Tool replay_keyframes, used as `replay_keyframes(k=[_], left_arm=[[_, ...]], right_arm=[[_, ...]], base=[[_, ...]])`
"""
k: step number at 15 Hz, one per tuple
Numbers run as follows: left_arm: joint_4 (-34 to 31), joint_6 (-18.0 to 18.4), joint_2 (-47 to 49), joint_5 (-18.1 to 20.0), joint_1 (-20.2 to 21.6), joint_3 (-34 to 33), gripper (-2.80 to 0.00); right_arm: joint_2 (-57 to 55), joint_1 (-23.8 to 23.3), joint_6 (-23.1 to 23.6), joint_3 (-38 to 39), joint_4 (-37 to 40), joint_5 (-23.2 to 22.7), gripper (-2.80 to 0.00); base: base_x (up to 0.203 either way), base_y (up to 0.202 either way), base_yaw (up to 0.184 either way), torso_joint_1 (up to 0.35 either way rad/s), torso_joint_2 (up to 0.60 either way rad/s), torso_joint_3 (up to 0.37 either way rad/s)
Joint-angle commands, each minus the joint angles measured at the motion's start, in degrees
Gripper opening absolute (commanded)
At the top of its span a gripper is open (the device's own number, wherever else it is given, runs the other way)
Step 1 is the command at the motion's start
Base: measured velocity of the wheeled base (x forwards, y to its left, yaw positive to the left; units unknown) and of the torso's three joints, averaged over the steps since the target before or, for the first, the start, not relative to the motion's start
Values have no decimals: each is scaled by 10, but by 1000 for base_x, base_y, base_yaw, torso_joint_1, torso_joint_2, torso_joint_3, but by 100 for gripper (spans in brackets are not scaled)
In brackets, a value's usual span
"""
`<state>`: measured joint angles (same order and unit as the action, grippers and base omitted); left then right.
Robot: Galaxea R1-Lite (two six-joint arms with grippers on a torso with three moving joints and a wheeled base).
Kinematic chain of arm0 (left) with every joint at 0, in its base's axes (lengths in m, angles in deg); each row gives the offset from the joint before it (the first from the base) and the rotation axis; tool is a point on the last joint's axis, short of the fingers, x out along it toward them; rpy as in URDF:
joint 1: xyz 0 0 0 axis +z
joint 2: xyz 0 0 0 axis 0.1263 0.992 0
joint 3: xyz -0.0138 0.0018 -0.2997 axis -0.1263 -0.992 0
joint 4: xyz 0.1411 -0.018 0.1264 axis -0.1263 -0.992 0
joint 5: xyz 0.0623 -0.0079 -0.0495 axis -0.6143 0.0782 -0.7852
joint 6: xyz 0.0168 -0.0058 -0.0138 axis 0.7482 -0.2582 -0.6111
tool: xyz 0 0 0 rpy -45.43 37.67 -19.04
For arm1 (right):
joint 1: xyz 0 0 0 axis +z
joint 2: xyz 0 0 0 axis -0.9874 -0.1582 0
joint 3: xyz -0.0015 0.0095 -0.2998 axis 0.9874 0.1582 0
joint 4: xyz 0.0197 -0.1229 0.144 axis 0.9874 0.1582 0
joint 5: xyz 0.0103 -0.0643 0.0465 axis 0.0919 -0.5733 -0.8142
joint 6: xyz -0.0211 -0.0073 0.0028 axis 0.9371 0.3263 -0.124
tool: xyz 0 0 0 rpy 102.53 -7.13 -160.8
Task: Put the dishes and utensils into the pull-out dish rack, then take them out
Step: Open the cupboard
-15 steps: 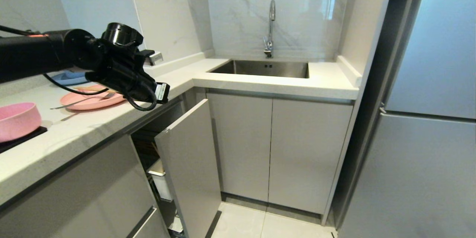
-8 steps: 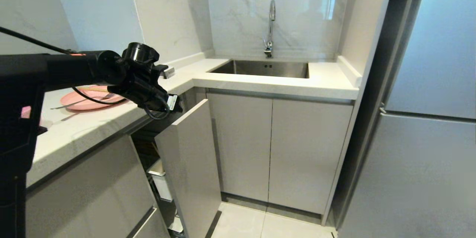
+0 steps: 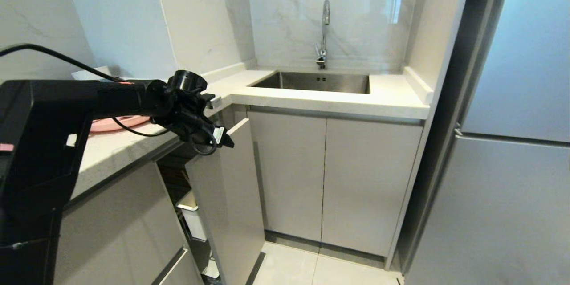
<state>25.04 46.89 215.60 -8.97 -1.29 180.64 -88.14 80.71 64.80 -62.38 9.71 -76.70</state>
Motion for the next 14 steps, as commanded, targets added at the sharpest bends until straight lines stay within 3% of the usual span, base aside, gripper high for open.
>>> replay_keyframes(k=[1, 7, 14], left_arm=[[-1, 0, 13, 0, -3, 0, 0], [4, -4, 31, 0, -15, 1, 0], [1, -41, 28, -1, -44, 0, 0]], right_arm=[[0, 0, 0, 1, 0, 0, -280], [0, 0, 0, 1, 0, 0, -280], [0, 0, 0, 1, 1, 0, -280]], base=[[0, 0, 0, 0, 0, 0], [0, 0, 0, 0, 0, 0], [0, 0, 0, 0, 0, 0]])
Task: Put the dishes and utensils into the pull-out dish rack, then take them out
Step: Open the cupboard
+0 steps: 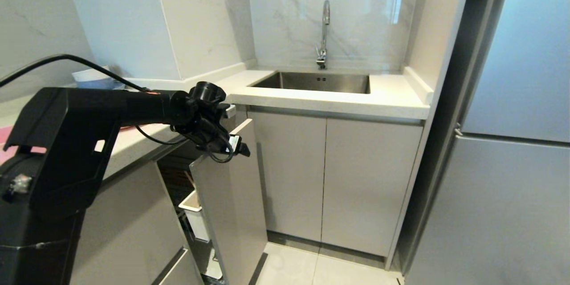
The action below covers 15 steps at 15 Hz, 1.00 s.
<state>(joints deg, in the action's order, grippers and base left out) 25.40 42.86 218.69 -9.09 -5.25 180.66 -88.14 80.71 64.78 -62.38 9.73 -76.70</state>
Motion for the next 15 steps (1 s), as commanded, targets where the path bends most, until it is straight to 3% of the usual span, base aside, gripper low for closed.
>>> replay_keyframes(k=[1, 8, 15], left_arm=[[-3, -2, -4, 1, -8, 0, 0], [-5, -61, -6, -1, -62, -2, 0], [-24, -95, -20, -3, -114, -3, 0]], right_arm=[[0, 0, 0, 1, 0, 0, -280], [0, 0, 0, 1, 0, 0, -280], [0, 0, 0, 1, 0, 0, -280]], base=[[0, 0, 0, 0, 0, 0], [0, 0, 0, 0, 0, 0], [0, 0, 0, 0, 0, 0]])
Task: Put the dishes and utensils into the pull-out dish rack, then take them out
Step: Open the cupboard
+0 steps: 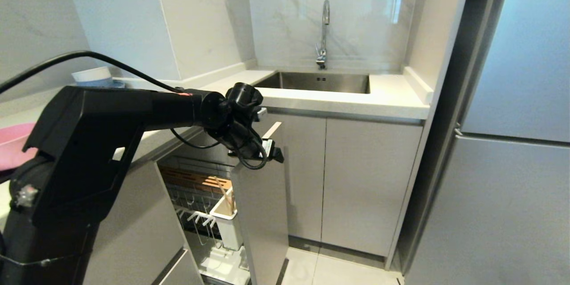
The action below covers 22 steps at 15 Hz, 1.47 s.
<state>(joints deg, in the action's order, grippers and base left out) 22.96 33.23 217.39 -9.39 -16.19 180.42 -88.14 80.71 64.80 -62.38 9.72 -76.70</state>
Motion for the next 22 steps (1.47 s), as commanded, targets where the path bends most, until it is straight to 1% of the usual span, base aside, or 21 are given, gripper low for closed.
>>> replay_keyframes(k=[1, 5, 6, 8, 17, 19, 22], left_arm=[[-7, -5, -11, 0, -16, -1, 0], [-9, -15, -13, 0, -50, -1, 0], [-9, -22, -13, 0, -60, -1, 0], [-8, -27, -9, 0, -70, -1, 0], [-5, -27, -3, 2, -110, 0, 0], [-5, -35, -1, 2, -125, 0, 0], [-5, -37, -1, 2, -139, 0, 0]], right_arm=[[0, 0, 0, 1, 0, 0, -280], [0, 0, 0, 1, 0, 0, -280], [0, 0, 0, 1, 0, 0, -280], [0, 0, 0, 1, 1, 0, -280], [0, 0, 0, 1, 0, 0, -280], [0, 0, 0, 1, 0, 0, -280], [0, 0, 0, 1, 1, 0, -280]], base=[[0, 0, 0, 0, 0, 0], [0, 0, 0, 0, 0, 0], [0, 0, 0, 0, 0, 0], [0, 0, 0, 0, 0, 0], [0, 0, 0, 0, 0, 0], [0, 0, 0, 0, 0, 0], [0, 0, 0, 0, 0, 0]])
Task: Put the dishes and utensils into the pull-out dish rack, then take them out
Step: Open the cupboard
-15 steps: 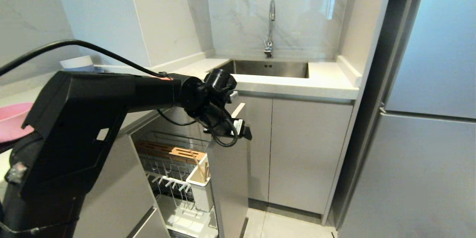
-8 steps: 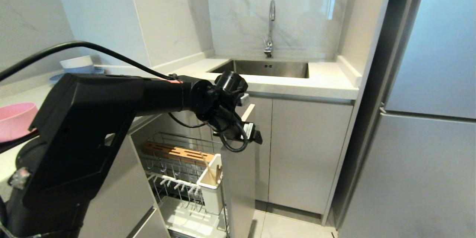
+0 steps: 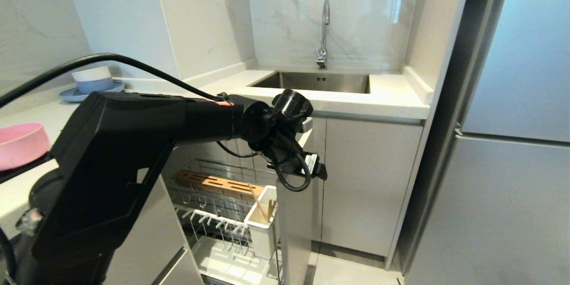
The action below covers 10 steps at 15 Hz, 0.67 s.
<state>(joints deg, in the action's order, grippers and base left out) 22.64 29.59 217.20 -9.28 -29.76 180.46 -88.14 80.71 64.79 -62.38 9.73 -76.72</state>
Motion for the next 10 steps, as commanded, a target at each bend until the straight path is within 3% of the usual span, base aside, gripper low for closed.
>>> replay_keyframes(k=[1, 10], left_arm=[[-2, -3, 0, 1, -7, 0, 0], [-2, -6, -2, -12, -16, 1, 0]], right_arm=[[0, 0, 0, 1, 0, 0, -280], [0, 0, 0, 1, 0, 0, -280]], base=[[0, 0, 0, 0, 0, 0], [0, 0, 0, 0, 0, 0]])
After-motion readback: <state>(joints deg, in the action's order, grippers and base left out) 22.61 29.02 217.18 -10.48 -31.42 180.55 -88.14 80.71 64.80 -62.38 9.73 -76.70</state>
